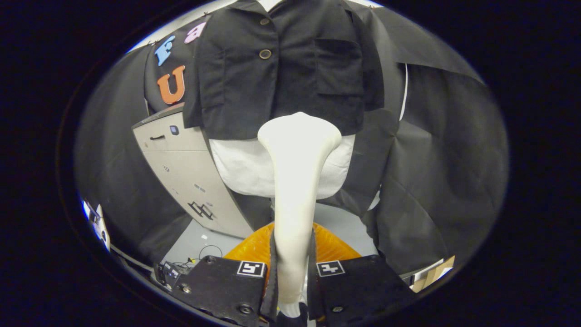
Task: Iron the clothes twice with a garment steamer, once on the left side and once on the right side.
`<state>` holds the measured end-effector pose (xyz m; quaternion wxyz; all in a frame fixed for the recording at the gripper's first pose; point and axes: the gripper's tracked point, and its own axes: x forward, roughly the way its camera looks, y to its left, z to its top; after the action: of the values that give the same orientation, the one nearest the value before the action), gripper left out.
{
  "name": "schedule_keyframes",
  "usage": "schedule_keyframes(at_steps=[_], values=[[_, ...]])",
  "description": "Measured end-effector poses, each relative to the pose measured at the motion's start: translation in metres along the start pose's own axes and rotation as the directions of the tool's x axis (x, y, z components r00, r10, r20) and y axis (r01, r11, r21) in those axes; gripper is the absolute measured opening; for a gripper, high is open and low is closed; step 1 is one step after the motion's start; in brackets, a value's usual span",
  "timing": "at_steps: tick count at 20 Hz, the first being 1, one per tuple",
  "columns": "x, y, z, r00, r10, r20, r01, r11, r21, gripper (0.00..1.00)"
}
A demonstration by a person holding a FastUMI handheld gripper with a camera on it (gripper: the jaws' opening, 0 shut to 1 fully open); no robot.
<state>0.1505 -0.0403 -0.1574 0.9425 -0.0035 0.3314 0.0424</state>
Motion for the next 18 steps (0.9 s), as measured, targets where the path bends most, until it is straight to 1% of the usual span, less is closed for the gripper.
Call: schedule_keyframes(at_steps=[4,9,11,18], values=[[-0.053,0.020,-0.012,0.999,-0.031,0.041,0.030,0.999,0.014,0.28],[-0.118,0.042,-0.026,0.994,-0.060,0.097,0.054,0.997,0.061,0.28],[-0.139,0.049,-0.032,0.992,-0.062,0.113,0.058,0.998,0.039,0.28],[-0.185,0.069,-0.034,0.989,-0.073,0.131,0.074,0.997,-0.002,0.28]])
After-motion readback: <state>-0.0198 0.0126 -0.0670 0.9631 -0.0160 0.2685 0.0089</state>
